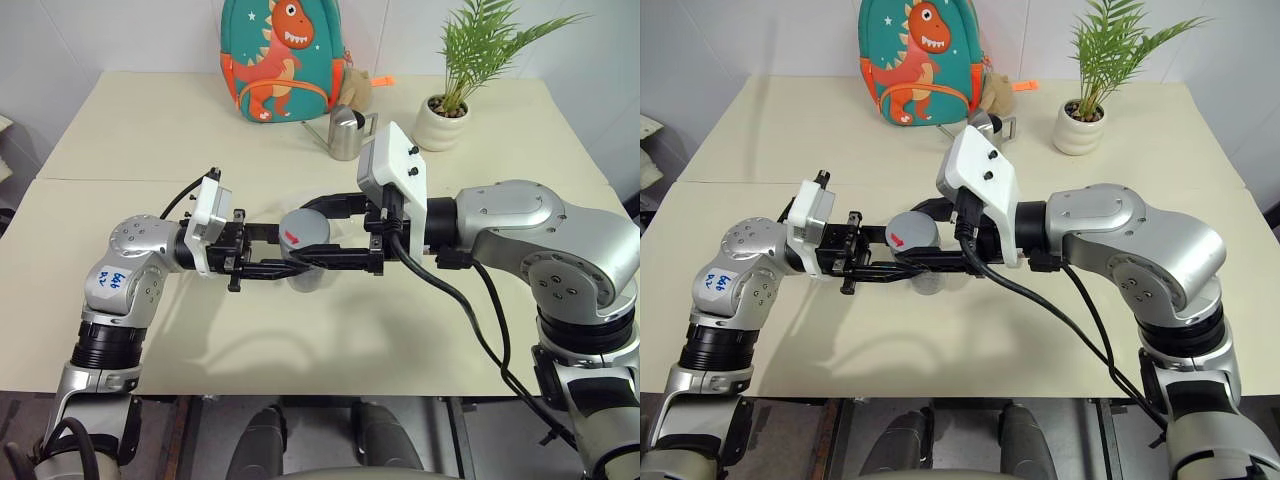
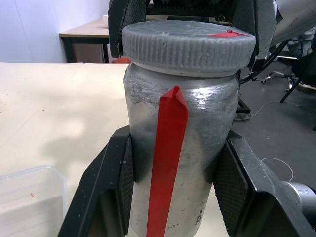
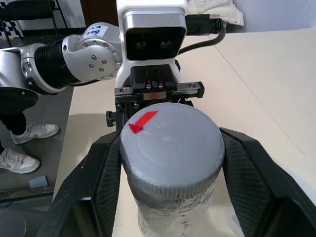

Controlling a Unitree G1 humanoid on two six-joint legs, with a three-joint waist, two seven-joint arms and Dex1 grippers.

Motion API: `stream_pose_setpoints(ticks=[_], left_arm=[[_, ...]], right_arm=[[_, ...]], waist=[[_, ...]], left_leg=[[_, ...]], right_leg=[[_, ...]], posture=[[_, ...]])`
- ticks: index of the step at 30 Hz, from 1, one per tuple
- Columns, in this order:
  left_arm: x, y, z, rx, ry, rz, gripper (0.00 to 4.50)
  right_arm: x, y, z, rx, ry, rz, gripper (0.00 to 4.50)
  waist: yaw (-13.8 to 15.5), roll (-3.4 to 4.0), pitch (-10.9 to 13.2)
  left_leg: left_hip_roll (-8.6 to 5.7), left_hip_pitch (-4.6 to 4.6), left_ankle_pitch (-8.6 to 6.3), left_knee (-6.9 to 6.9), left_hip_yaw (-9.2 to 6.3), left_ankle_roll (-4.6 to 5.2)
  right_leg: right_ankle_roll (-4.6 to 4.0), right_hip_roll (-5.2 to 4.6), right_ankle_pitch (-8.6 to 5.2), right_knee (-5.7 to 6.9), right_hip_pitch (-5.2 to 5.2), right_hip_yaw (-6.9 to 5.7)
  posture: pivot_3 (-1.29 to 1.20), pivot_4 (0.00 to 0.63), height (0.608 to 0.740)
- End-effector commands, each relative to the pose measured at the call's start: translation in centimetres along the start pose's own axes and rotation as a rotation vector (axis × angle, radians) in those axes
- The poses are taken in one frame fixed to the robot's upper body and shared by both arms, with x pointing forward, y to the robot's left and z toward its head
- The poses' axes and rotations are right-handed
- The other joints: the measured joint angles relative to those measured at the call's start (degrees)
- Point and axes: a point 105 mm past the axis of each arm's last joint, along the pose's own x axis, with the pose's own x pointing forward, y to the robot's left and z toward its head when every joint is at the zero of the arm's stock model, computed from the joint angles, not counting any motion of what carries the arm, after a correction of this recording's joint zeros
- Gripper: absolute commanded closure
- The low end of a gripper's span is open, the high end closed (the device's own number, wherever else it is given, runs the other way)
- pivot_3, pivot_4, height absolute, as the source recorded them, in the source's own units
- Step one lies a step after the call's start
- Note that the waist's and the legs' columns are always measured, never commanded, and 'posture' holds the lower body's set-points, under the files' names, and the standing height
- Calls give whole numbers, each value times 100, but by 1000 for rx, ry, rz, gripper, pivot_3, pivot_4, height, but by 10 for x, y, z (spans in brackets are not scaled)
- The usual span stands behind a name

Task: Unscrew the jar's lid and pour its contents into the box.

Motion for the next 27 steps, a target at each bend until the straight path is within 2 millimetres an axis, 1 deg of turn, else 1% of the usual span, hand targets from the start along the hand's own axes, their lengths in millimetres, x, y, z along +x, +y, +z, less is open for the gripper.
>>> stream_pose_setpoints(ticks=[1,5,14,27], left_arm=[[1,1,6,35,0,3,2662],[0,-1,2,22,9,1,2662],[-3,-7,-11,-24,31,-8,2662],[-3,-13,-18,-80,50,-14,2662]], right_arm=[[-5,5,18,-70,-51,18,1937],[-6,4,21,-76,-68,8,1937],[-17,-12,38,-121,-98,-48,1937],[-31,-31,50,-224,-78,-134,1937]], waist=[[0,0,0],[0,0,0],[1,0,0],[-2,0,0]], left_leg=[[0,0,0,0,0,0],[0,0,0,0,0,0],[0,0,0,0,0,0],[1,0,0,0,0,1]], right_leg=[[0,0,0,0,0,0],[0,0,0,0,0,0],[0,0,0,-1,0,0],[0,1,0,0,0,0]], posture=[[0,150,740],[0,150,740],[0,150,740],[0,150,740]])
